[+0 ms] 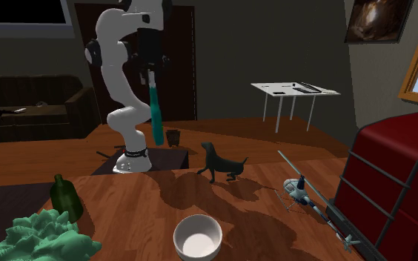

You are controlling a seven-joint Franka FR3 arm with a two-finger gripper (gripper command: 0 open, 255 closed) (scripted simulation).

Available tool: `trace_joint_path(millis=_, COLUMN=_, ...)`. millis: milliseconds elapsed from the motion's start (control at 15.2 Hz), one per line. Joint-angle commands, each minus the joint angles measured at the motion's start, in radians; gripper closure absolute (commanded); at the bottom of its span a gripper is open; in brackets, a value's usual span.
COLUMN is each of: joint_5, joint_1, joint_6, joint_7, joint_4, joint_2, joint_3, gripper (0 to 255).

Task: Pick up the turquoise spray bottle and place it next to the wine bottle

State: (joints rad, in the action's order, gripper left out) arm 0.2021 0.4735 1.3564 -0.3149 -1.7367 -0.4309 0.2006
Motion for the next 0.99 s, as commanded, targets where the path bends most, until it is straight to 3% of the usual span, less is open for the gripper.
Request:
trace_joint_path(millis=0, joint_5=0.017, joint_1=0.014, joint_6=-0.002, joint_7=0.043, joint_4=-0.023, joint_2=-0.033, joint_3=0.029, gripper=255)
trace_joint_path(millis=924, joint_5=0.155, joint_1=0.093, joint_6=-0.014, joint_7=0.361, joint_4=-0.057, joint_2=-0.16, joint_3=0.261, gripper=255)
